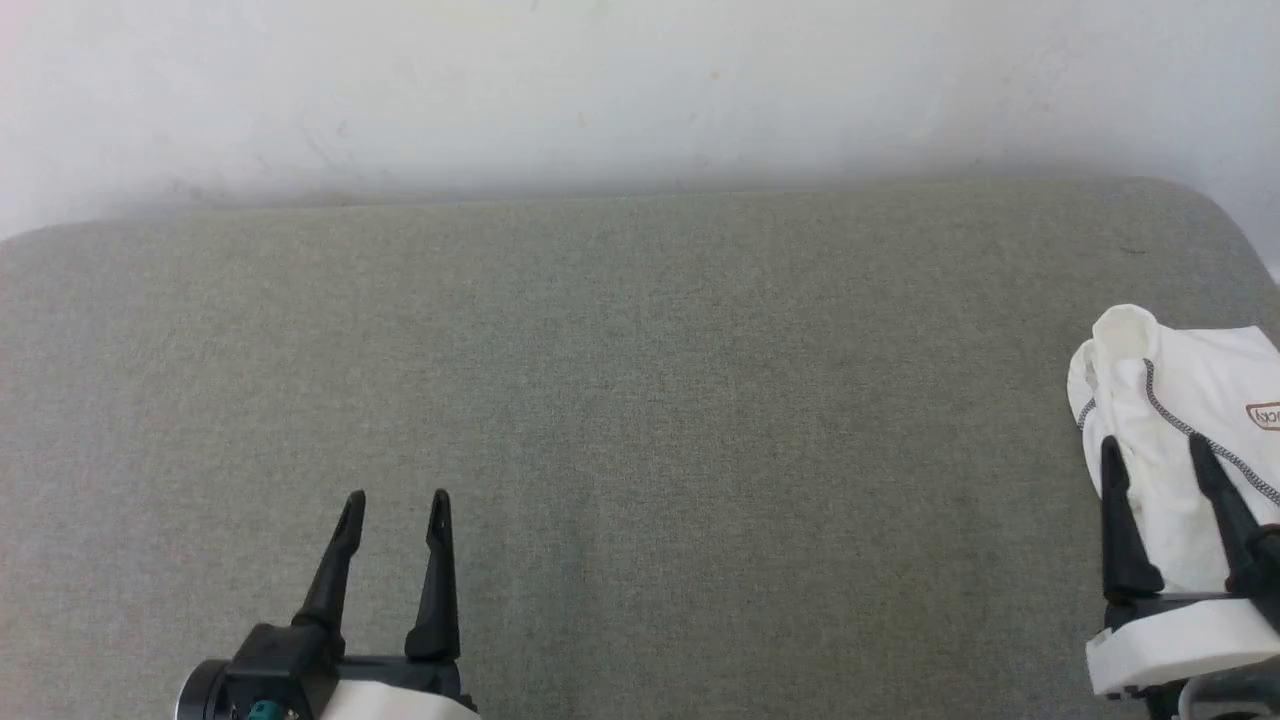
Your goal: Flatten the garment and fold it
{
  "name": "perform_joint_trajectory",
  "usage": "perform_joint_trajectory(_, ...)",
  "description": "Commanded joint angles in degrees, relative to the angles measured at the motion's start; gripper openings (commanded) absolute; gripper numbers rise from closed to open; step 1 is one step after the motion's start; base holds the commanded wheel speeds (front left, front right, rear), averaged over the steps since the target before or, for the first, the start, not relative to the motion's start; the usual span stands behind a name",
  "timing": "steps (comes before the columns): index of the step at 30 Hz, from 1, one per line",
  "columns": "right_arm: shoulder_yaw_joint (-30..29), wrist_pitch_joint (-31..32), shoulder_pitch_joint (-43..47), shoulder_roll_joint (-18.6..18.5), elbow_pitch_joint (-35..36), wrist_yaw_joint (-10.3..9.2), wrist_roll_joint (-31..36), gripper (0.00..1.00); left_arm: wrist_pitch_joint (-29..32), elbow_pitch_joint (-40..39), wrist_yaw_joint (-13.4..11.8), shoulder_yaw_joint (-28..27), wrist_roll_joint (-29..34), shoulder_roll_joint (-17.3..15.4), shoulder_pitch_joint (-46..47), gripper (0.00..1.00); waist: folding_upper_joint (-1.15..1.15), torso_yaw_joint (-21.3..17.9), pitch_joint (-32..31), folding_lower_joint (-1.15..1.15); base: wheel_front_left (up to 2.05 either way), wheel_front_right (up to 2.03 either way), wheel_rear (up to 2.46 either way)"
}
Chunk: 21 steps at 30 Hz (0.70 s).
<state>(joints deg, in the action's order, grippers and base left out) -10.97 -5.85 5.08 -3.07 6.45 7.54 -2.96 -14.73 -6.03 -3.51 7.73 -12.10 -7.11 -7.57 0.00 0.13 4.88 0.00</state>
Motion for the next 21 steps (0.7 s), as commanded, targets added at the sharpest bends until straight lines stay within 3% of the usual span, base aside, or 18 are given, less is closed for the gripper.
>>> perform_joint_trajectory(1,0.47,-0.84,0.42,0.18,-1.03,-0.05,0.01,1.00,-0.27,0.55,0.53,-0.39,0.74,0.41,-0.93,1.00,0.00,-0.17,-0.82,0.00,0.00,0.00,0.00)
perform_joint_trajectory(9,2.00,-2.63,0.32,0.19,-6.65,-0.05,-0.41,1.00,-0.27,2.41,1.68,-1.28,0.59,1.93,-2.56,1.00,0.00,-0.23,-2.53,0.00,0.00,0.00,0.00)
perform_joint_trajectory(19,2.11,-3.86,0.20,0.19,-8.50,-0.05,-1.56,1.00,-0.27,2.86,3.17,-2.34,1.95,2.58,-2.35,1.00,0.00,-0.10,-2.05,0.00,0.00,0.00,0.00)
perform_joint_trajectory(20,2.09,-3.45,0.00,0.02,-8.39,0.00,-1.16,0.00,0.05,2.76,2.96,-2.10,1.63,2.30,-1.97,0.00,0.00,-0.08,-2.07,0.00,0.00,0.00,0.00)
perform_joint_trajectory(21,2.06,-3.42,-0.01,0.01,-8.39,0.00,-1.15,0.00,0.10,2.76,2.96,-2.05,1.63,2.29,-1.96,0.00,0.00,-0.08,-2.07,0.01,0.00,0.00,0.00)
